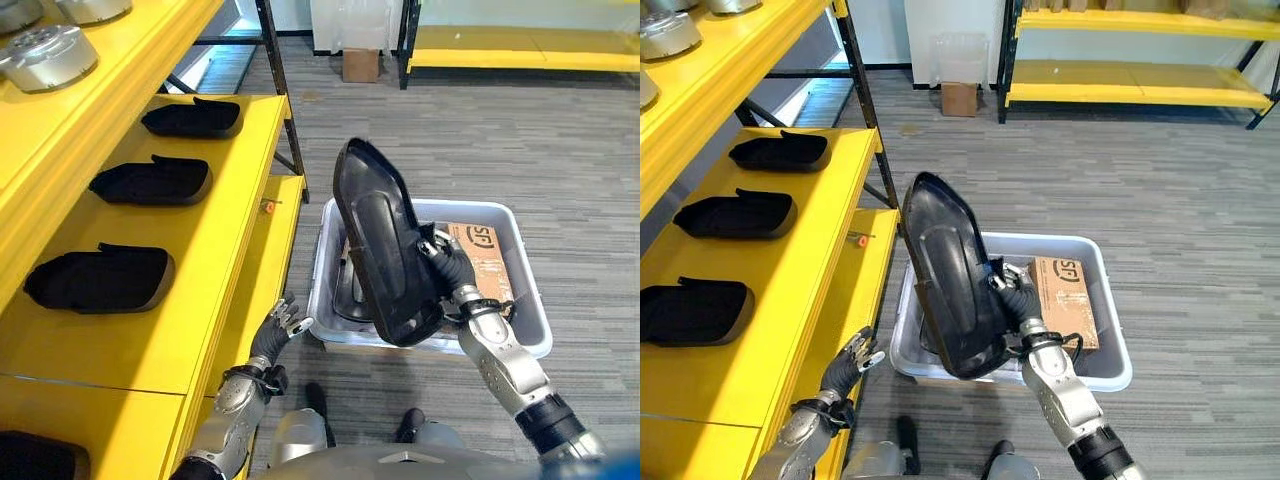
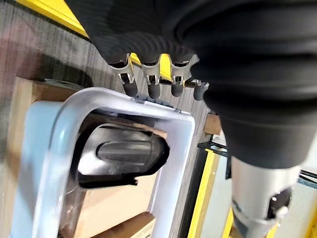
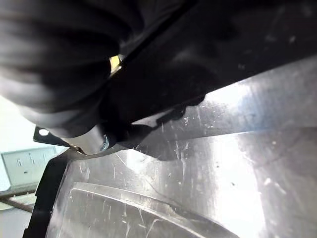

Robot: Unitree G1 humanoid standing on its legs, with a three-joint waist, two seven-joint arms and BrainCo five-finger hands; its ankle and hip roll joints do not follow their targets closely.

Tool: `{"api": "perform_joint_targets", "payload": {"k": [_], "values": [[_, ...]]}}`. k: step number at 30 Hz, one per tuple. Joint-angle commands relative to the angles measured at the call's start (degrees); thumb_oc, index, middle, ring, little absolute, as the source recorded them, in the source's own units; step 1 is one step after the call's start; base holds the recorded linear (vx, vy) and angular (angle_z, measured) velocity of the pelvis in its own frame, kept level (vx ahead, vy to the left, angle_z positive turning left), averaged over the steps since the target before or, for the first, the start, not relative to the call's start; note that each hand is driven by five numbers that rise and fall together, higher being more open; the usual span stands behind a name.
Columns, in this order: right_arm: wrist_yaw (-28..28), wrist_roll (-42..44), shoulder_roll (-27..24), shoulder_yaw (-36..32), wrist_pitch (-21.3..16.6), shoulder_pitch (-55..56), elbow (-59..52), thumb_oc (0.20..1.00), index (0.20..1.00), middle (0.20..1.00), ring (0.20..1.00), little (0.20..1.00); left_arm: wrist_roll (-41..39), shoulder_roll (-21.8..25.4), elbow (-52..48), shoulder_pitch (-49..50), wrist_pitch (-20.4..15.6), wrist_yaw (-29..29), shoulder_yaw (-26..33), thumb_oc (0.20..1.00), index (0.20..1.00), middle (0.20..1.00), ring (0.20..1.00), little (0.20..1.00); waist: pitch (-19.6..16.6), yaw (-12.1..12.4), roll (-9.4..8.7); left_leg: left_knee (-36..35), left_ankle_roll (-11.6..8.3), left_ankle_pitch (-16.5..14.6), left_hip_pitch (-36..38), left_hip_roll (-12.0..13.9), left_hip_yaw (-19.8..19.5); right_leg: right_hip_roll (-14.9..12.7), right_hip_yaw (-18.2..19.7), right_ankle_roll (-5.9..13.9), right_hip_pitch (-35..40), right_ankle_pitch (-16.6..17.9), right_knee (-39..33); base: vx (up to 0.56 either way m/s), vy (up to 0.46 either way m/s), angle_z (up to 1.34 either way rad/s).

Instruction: Move parts from the plastic box to the shelf.

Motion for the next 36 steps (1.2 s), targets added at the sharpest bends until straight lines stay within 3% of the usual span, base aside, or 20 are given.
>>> {"api": "perform_joint_targets", "payload": {"k": [1,3,4,6,7,9,13,19,22,23,26,27,28,30,32,36], "values": [[-0.3,3.8,0.3,-1.6,-2.1,-4.1,-3.9,0.200,0.200,0.200,0.200,0.200,2.7,0.9,-3.9,-1.8,-1.5,-0.5,-0.6,1.000,1.000,1.000,1.000,1.000,2.2,1.4,0.66,-1.5,-0.42,-1.0,1.6,0.6,0.0,-3.8,-1.8,4.55,1.9,2.6,4.4,-0.03,0.019,-0.09],[-0.6,4.1,1.1,-0.8,-2.5,-4.1,-3.6,0.200,0.200,0.200,0.200,0.200,3.3,0.9,-4.3,-2.3,-1.0,-0.3,-1.0,1.000,1.000,1.000,1.000,1.000,2.1,1.7,0.44,-1.7,0.39,-1.6,1.8,-0.1,0.0,-4.2,-1.8,4.89,1.6,3.3,5.8,-0.03,-0.012,-0.07],[-0.3,4.5,1.6,-0.1,-2.7,-4.1,-3.3,0.200,0.200,0.200,0.200,0.200,3.2,1.4,-4.5,-3.3,-0.7,0.4,-1.8,1.000,1.000,1.000,1.000,1.000,1.9,1.0,0.42,-1.8,1.04,-2.0,1.7,-0.6,-1.0,-2.8,0.4,4.69,1.1,2.6,7.1,-0.02,-0.058,-0.04],[0.4,5.1,1.5,0.1,-4.2,-3.7,-3.1,0.200,0.200,0.200,0.200,0.200,2.0,2.0,-4.8,-4.8,0.2,0.1,-2.9,1.000,1.000,1.000,1.000,1.000,1.6,-0.7,0.12,-1.8,1.31,-2.3,1.5,-1.6,-4.1,2.6,5.5,2.93,0.7,0.9,5.5,-0.01,-0.150,0.09],[1.0,5.0,1.5,0.1,-4.5,-2.7,-3.8,0.200,0.200,0.200,0.200,0.200,2.4,1.6,-4.9,-5.5,0.9,-0.5,-3.7,1.000,1.000,1.000,1.000,1.000,1.2,-2.2,-0.28,-1.8,0.94,-2.2,1.4,-2.5,-6.4,6.5,8.7,1.71,0.2,1.3,2.9,0.01,-0.184,0.92],[3.1,6.0,1.3,0.1,-4.2,-2.1,-3.4,0.200,0.200,0.200,0.200,0.200,4.0,0.5,-5.7,-6.6,2.7,-0.7,-5.7,1.000,1.000,1.000,1.000,1.000,0.7,-3.5,-0.60,-1.8,0.10,-1.9,1.1,-3.2,-9.1,9.8,11.8,0.16,1.4,0.3,-0.3,0.01,-0.224,1.24],[2.2,5.7,1.8,0.8,-4.4,-2.9,-0.3,0.200,0.200,0.200,0.200,0.200,-4.0,-1.5,-6.3,-7.4,3.8,-1.7,-6.5,1.000,1.000,1.000,1.000,1.000,0.2,-2.6,-0.64,-1.5,-0.76,-1.0,0.3,-3.6,-13.2,10.4,12.6,-0.63,3.2,0.4,-4.0,0.00,-0.183,0.46],[1.2,5.6,1.5,2.0,-6.4,-3.5,-0.1,0.200,0.200,0.200,0.200,0.200,-1.3,-1.6,-5.6,-5.1,4.0,-4.0,-7.0,1.000,1.000,1.000,1.000,1.000,0.6,-0.6,0.40,-0.8,-1.46,-0.1,-2.1,-3.8,-17.2,9.4,10.9,-0.95,3.3,0.3,-4.9,-0.08,-0.144,0.43],[-1.5,5.2,1.7,2.4,-6.7,-2.5,-1.0,0.200,0.200,0.200,0.200,0.200,-0.1,-0.8,-5.7,-4.1,5.3,-6.8,-6.4,1.000,1.000,1.000,1.000,1.000,0.4,-1.0,1.34,0.2,-2.06,-0.2,-2.5,-2.8,-12.2,8.4,7.5,-0.77,3.7,0.0,-5.0,-0.11,-0.041,0.62],[-3.9,5.2,1.7,2.0,-6.9,-1.6,-1.6,0.200,0.200,0.200,0.200,0.200,1.2,-0.3,-4.8,-4.9,5.9,-9.6,-7.1,1.000,1.000,1.000,1.000,1.000,-0.1,-3.3,1.64,3.5,-2.89,-1.1,-2.3,0.4,-1.7,6.5,2.7,-0.52,3.7,0.1,-5.1,-0.15,0.029,1.35],[-4.0,5.2,1.6,1.5,-6.9,-1.9,-1.2,0.200,0.200,0.200,0.200,0.200,1.2,-0.1,-4.7,-6.1,6.1,-9.0,-7.8,1.000,1.000,1.000,1.000,1.000,-0.3,-4.2,1.14,7.4,-2.86,-3.2,-1.4,2.4,2.9,4.6,-0.3,-0.55,3.7,0.1,-4.3,-0.15,0.046,1.66],[-4.9,5.9,1.5,1.2,-5.3,-2.6,-0.6,0.200,0.200,0.200,0.200,0.200,-2.0,-0.5,-4.9,-7.9,7.2,-8.7,-8.3,1.000,1.000,1.000,1.000,1.000,-0.6,-5.1,0.24,13.5,-3.36,-6.6,-0.1,5.9,7.2,2.4,-2.4,-0.42,4.0,-0.9,-2.5,-0.28,0.103,0.79],[-5.6,5.8,1.7,1.1,-5.2,-3.2,0.1,0.200,0.200,0.200,0.200,0.200,-5.0,-1.2,-4.9,-8.7,8.2,-9.5,-8.4,1.000,1.000,1.000,1.000,1.000,-0.7,-5.7,-0.01,16.6,-3.47,-6.4,0.6,8.7,10.2,1.8,-3.8,-0.96,3.7,-1.5,-1.3,-0.20,0.109,0.79],[-6.1,5.7,2.1,1.0,-5.4,-4.0,1.1,0.200,0.200,0.200,0.200,0.200,-6.4,-2.3,-4.7,-9.8,8.2,-9.5,-8.9,1.000,1.000,1.000,1.000,1.000,-0.9,-6.3,-0.07,20.5,-3.84,-5.3,1.3,11.8,12.1,1.6,-5.2,-1.79,2.8,-2.8,0.9,-0.12,0.098,0.96],[-5.6,5.4,2.1,0.6,-5.6,-4.6,1.9,0.200,0.200,0.200,0.200,0.200,-5.2,-2.9,-4.4,-10.3,7.8,-9.1,-9.2,1.000,1.000,1.000,1.000,1.000,-1.3,-6.4,0.12,21.6,-4.18,-4.9,2.7,13.2,11.5,1.0,-6.1,-2.41,0.9,-4.0,3.7,-0.11,0.200,0.91],[-4.4,5.9,1.3,0.5,-5.5,-5.4,2.1,0.200,0.200,0.200,0.200,0.200,-4.1,-3.3,-4.4,-10.1,7.2,-8.6,-9.4,1.000,1.000,1.000,1.000,1.000,-1.6,-5.9,1.89,17.0,-5.83,-2.2,4.8,12.9,9.1,0.4,-6.8,-2.57,-1.2,-5.6,6.9,-0.12,0.309,0.57]]}}
